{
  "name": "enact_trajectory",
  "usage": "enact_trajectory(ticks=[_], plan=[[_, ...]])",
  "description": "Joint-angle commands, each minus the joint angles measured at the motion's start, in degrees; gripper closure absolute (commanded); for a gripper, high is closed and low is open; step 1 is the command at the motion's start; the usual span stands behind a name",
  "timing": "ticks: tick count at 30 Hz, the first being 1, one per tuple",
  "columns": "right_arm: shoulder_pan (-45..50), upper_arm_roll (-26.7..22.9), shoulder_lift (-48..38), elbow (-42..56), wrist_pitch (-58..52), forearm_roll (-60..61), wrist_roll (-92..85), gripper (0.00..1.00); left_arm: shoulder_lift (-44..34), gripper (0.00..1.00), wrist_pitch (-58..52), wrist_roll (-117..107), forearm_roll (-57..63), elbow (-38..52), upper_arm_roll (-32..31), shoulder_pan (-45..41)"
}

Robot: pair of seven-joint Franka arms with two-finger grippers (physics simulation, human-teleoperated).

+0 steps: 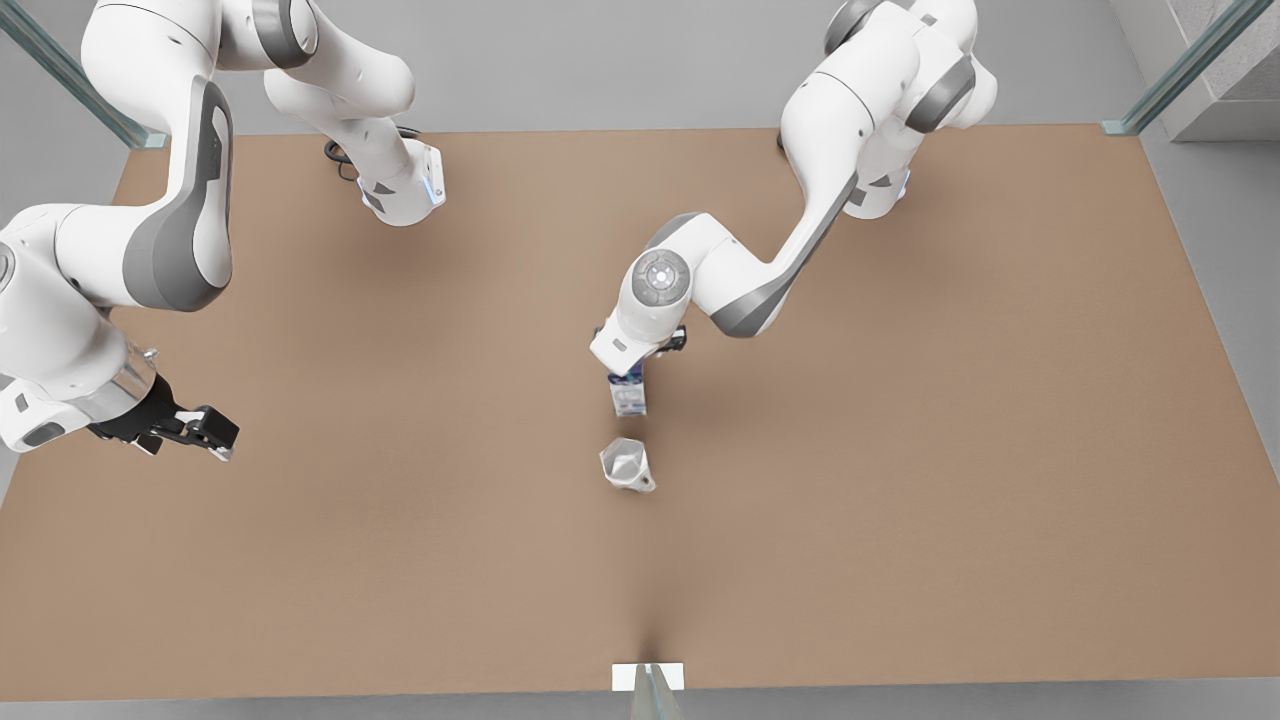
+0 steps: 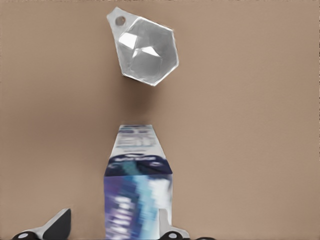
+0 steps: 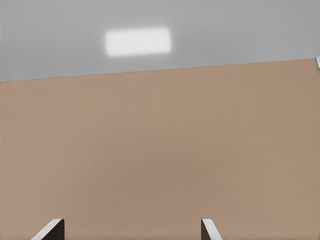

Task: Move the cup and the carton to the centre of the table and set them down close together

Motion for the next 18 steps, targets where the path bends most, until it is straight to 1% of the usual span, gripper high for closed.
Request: enact_trajectory(ticks=[1, 4, 5, 6, 7, 8, 9, 10, 11, 12, 13, 14, 16, 18], plan=[[0.0, 0.0, 0.0, 0.0, 0.0, 0.0, 0.0, 0.00, -0.4, 0.00, -0.2, -0.1, 0.3, 0.1, 0.0, 0.1], [0.0, 0.0, 0.0, 0.1, -0.1, 0.0, 0.0, 0.00, -1.9, 0.00, -11.6, 0.6, -0.3, 7.2, 1.5, 1.1], [0.0, 0.0, 0.0, 0.0, -0.1, 0.0, 0.0, 0.00, -2.9, 0.00, -14.6, 2.6, -0.6, 8.2, 4.7, 1.4], [0.0, 0.1, 0.0, 0.0, -0.1, 0.0, 0.0, 0.00, -4.7, 0.00, -15.9, 5.2, -0.6, 8.2, 7.2, 4.6], [0.0, 0.0, 0.0, 0.0, 0.0, 0.0, 0.0, 0.00, -5.7, 0.00, -18.0, 15.6, -0.6, 8.2, 9.4, 9.9], [0.0, 0.0, 0.0, 0.0, -0.1, 0.1, 0.0, 0.00, -7.0, 0.00, -19.4, 25.6, -0.2, 8.2, 12.6, 13.2], [0.0, 0.0, 0.0, 0.0, 0.0, 0.0, 0.0, 0.00, -7.5, 0.00, -19.5, 36.5, -0.8, 8.2, 20.7, 13.2], [0.0, 0.0, 0.0, -0.1, -0.1, 0.0, 0.0, 0.00, -7.7, 0.00, -20.4, 43.5, -1.5, 8.2, 26.5, 13.3], [0.0, 0.0, 0.0, 0.0, -0.1, 0.0, 0.0, 0.00, -11.0, 0.00, -20.4, 45.6, -1.4, 7.1, 27.4, 16.5], [-0.3, 0.0, 0.0, -0.2, -0.3, 0.1, 0.0, 0.00, -14.4, 0.00, -21.4, 45.0, -0.4, 5.0, 18.3, 25.5], [-0.3, 0.0, 0.0, -0.1, -0.9, 0.0, 0.0, 0.00, -16.7, 0.00, -21.5, 44.9, -0.3, 3.6, 16.7, 26.7], [-1.0, -0.2, -0.1, -0.2, -1.1, 0.1, -0.4, 0.00, -18.7, 0.00, -21.5, 44.8, 3.6, 2.0, 11.6, 30.2], [-1.4, -0.4, -0.4, -0.1, -2.6, 0.7, -1.8, 0.00, -19.5, 0.00, -20.9, 44.7, 4.2, 0.9, 8.9, 32.4], [-1.2, -0.3, -0.5, 0.0, -2.7, 0.9, -4.3, 0.00, -19.4, 0.00, -20.7, 44.8, 4.3, 0.8, 8.6, 33.0]])
